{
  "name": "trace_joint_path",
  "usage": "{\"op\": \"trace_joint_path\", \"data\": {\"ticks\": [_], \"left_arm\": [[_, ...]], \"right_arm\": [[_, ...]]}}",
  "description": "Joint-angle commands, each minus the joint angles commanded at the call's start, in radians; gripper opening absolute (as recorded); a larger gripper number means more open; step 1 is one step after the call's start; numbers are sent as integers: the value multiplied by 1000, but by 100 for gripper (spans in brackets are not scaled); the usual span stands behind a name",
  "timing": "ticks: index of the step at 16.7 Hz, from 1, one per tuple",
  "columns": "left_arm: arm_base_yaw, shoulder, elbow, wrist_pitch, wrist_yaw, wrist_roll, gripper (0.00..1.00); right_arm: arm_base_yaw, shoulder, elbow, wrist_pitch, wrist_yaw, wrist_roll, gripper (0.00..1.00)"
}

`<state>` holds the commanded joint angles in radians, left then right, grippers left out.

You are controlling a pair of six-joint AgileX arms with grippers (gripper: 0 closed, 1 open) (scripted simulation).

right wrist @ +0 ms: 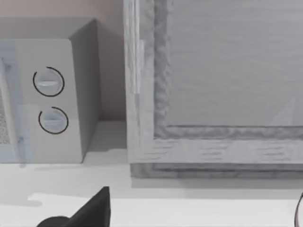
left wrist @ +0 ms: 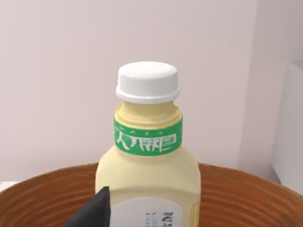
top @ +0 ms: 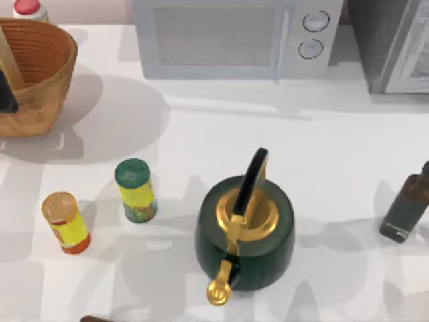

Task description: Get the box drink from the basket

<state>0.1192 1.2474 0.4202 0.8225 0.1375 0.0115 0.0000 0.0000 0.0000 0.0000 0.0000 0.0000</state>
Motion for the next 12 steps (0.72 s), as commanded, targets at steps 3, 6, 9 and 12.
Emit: {"op": "trace_joint_path", "data": {"ticks": [3, 6, 9, 12], "left_arm": [[23, 239, 80, 158, 27, 1, 100], [41, 442, 147, 291, 50, 2, 100], [55, 592, 197, 388, 67, 2, 100], [62, 672, 224, 441, 76, 2, 100]], "right_arm": [[0, 0, 0, 0, 0, 0, 100], [0, 0, 0, 0, 0, 0, 100], [0, 0, 0, 0, 0, 0, 100], [0, 0, 0, 0, 0, 0, 100]]}}
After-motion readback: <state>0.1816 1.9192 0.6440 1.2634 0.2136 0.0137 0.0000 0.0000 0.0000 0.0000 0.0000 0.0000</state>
